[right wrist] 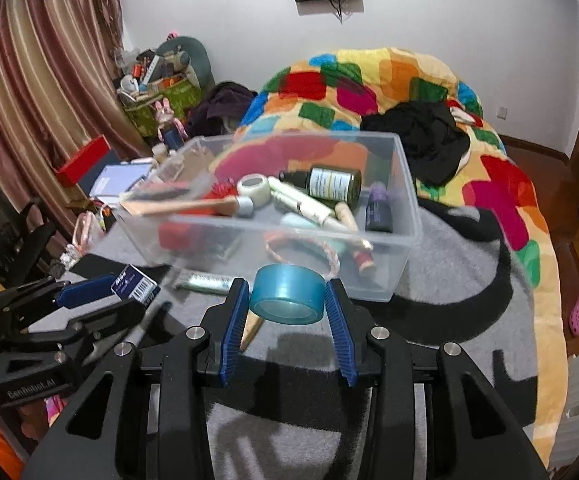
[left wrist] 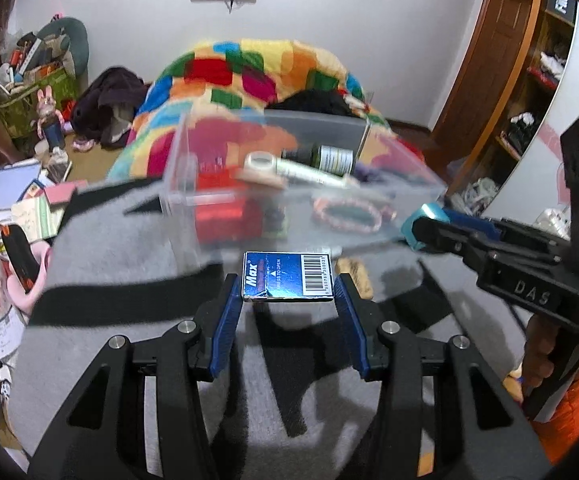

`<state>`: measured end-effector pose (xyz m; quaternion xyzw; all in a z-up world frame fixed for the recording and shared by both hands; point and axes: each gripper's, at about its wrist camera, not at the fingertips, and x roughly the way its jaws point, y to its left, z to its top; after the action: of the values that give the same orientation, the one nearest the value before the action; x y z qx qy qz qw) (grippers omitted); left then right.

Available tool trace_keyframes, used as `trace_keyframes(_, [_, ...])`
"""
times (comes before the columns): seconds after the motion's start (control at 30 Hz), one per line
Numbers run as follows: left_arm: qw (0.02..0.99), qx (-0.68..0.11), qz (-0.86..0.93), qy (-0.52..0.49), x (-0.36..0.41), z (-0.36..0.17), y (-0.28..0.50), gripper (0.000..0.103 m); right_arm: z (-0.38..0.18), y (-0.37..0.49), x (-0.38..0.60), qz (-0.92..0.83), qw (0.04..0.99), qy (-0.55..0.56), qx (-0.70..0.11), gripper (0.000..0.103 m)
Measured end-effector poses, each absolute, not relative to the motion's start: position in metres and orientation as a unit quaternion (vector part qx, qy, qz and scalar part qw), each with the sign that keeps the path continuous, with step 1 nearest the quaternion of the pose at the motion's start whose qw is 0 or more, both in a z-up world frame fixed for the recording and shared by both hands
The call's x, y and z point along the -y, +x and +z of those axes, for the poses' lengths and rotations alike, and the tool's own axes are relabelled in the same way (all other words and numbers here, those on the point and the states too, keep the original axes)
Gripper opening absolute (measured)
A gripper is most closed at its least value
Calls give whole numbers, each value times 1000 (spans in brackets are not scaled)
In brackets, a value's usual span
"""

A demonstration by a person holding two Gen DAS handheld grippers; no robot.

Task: Organize objects
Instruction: 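Drop blue card into box with left tool while right tool drops tape in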

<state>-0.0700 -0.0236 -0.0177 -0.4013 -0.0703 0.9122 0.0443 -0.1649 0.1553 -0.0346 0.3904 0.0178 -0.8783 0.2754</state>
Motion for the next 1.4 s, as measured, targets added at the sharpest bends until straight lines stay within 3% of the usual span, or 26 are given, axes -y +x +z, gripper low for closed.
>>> trace_keyframes(0.4, [13,66,937,-344,43,32,-89,47,1,-182,-151,-898,268,349,-9,36])
trace_keyframes(0.9, [16,81,912,-401,60,3,-152,47,-28,-230,-126,-885,246,395,-13,36])
trace_keyframes(1.4, [32,61,920,-385,45,14,-138,52,-38,-235,-127,-873,249,419,-14,38])
